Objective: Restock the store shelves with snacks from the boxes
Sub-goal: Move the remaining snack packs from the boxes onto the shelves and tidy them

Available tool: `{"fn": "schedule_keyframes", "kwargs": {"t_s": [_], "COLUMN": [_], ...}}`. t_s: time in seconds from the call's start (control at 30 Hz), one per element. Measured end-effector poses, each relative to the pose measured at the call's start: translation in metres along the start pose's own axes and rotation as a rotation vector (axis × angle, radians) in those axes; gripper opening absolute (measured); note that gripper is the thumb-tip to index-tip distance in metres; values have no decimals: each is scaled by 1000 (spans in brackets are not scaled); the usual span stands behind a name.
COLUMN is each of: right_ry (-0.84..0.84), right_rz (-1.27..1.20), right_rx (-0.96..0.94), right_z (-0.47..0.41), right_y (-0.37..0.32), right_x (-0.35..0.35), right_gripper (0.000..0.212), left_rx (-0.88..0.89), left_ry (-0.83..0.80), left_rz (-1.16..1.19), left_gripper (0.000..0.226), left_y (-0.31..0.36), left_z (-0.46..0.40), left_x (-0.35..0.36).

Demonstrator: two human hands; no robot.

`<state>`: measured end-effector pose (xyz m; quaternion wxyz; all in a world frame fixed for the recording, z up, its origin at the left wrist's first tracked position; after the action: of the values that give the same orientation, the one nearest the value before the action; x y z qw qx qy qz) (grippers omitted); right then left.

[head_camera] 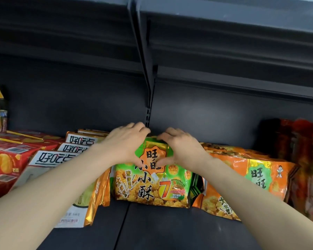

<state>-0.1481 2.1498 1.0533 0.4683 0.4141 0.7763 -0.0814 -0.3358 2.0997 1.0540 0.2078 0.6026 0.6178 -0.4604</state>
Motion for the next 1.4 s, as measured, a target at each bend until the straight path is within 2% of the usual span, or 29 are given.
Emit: {"fn": "schedule_keyframes", "kwargs": {"t_s": [0.17, 0.23, 0.33, 0.4, 0.47, 0.6, 0.8, 0.9, 0.97, 1.03, 1.07, 1.13, 1.23, 1.33, 1.4], "right_ry": [-119, -126, 27, 188, 296, 226, 149, 230, 380, 532, 547, 454, 355, 477, 434], "right_rz": [-162, -144, 23, 189, 286, 391, 323, 237, 237, 277, 288, 282, 278, 250, 254], "right_rx": [135, 158, 112, 58, -2, -63, -44, -108, -119, -26, 35, 87, 41, -150, -337], "right_z": [14, 14, 23, 39, 58, 83, 71, 78, 89, 101, 105, 112, 118, 130, 142], "right_y": [-10, -12, -13, -15, -18, -12, -5, 0, 15, 40, 54, 73, 77, 62, 52], "right_x": [13, 13, 11, 12, 21, 46, 69, 55, 29, 5, 0, 0, 7, 6, 15], "right_gripper": [88, 87, 90, 98, 108, 128, 133, 113, 83, 57, 51, 48, 49, 34, 22], "left_rx": [6, -16, -32, -52, -35, -3, -81, -83, -59, -34, -34, -48, -73, -55, -36], "left_ry": [-43, -49, -24, 39, 91, 70, 13, -17, 3, 31, 41, 40, 30, 83, 97], "left_rz": [38, 86, 67, 3, -58, -152, -226, -223, -202, -161, -139, -132, -123, -100, -94], "left_gripper": [89, 86, 111, 132, 144, 150, 147, 148, 147, 145, 143, 141, 140, 141, 139], "left_y": [4, 4, 3, 9, 25, 54, 56, 56, 60, 71, 78, 86, 86, 82, 83], "left_z": [18, 17, 21, 33, 46, 56, 43, 47, 47, 43, 39, 31, 27, 37, 45], "left_x": [10, 6, 4, 8, 17, 42, 55, 51, 45, 40, 38, 37, 42, 45, 46]}}
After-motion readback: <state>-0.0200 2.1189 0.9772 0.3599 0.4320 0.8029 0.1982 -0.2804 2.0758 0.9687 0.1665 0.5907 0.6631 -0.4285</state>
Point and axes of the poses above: each hand's wrist, its own z-axis away from the middle knuckle, its own x-axis out of the palm, y = z × x, the point moved 1 cm from there along -z, towards the middle knuckle, and after that the axes turned 4 degrees about y, right-handed, at the moved point
